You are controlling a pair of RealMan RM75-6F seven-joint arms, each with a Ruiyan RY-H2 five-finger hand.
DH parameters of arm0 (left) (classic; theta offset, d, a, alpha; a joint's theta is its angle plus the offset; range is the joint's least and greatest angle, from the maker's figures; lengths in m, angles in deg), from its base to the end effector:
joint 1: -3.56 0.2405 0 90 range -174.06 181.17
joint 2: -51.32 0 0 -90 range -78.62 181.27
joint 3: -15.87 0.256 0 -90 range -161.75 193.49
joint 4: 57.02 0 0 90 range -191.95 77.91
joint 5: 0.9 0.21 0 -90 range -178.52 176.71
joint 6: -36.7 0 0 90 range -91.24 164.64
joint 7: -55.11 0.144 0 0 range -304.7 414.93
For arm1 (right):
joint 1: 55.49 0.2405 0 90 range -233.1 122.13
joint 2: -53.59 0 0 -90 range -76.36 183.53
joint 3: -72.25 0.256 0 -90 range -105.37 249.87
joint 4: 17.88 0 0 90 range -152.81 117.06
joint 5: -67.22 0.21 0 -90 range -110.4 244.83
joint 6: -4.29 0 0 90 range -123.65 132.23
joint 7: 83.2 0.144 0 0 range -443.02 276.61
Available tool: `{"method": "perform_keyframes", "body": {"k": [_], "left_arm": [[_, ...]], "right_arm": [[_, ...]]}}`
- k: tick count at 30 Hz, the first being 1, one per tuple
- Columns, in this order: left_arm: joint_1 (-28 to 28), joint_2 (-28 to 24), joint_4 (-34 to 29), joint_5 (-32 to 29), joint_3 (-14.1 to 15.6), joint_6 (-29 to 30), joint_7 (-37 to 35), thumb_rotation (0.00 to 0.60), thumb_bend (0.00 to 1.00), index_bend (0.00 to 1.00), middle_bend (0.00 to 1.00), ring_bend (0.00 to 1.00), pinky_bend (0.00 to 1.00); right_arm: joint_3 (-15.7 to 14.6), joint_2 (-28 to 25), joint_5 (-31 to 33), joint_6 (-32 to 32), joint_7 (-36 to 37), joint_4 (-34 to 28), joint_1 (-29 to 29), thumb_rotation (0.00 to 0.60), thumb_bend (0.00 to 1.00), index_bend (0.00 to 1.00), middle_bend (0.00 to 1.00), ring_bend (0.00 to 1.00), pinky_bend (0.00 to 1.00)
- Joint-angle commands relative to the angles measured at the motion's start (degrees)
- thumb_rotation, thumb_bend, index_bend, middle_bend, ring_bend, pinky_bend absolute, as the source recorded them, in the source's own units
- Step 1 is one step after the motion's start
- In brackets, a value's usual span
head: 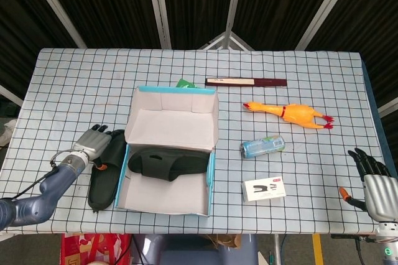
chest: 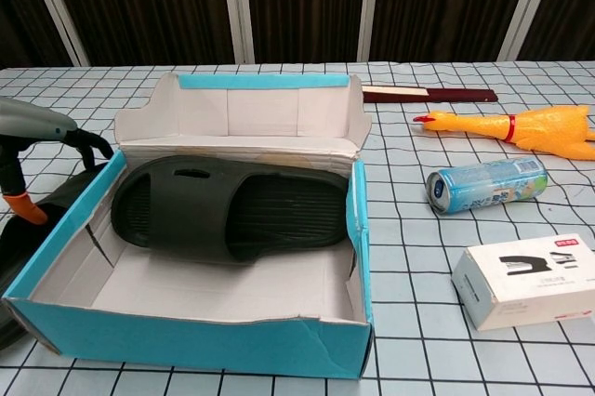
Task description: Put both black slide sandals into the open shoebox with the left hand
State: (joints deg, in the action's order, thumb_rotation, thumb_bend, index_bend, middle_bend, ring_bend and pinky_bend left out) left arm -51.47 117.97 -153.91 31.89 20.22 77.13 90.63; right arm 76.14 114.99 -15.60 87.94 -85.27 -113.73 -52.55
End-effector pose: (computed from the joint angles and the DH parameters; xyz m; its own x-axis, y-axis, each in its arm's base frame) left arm -0.2094 0.3441 0.0550 0.6621 0.5528 0.5059 0.7241 -0.2983 -0.6218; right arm -0.3153 -0.1734 0.1705 0.4089 -0.0258 0.9122 -0.9096 0.0697 0.4097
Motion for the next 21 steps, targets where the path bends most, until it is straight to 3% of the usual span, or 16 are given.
{"method": "perform_keyframes", "body": {"k": [1, 9, 21], "left_arm": [[-0.3, 0.5, 0.7, 0.3, 0.6, 0.0, -0.2, 0.573, 0.26, 0.12, 0.18, 0.00, 0.05], [-2.2, 2.1, 1.4, -0.6, 2.1, 0.3, 0.5, 0.600, 0.28, 0.13, 0.18, 0.00, 0.05], [-3.5, 2.3, 0.3, -1.4, 3.6, 2.7, 1.1, 0.600, 0.33, 0.24, 0.30, 0.00, 0.05]], "right_arm": [[0.0, -0.1, -0.1, 0.2, 0.0, -0.1, -0.1, 0.600, 0.25, 0.14, 0.12, 0.17, 0.20], [0.0, -0.2, 0.0, 0.5, 0.3, -0.2, -0.3, 0.600, 0.25, 0.14, 0.12, 0.17, 0.20], [0.0, -0.5, 0.2, 0.3, 0.4, -0.4, -0.3, 0.600, 0.25, 0.14, 0.12, 0.17, 0.20]]}}
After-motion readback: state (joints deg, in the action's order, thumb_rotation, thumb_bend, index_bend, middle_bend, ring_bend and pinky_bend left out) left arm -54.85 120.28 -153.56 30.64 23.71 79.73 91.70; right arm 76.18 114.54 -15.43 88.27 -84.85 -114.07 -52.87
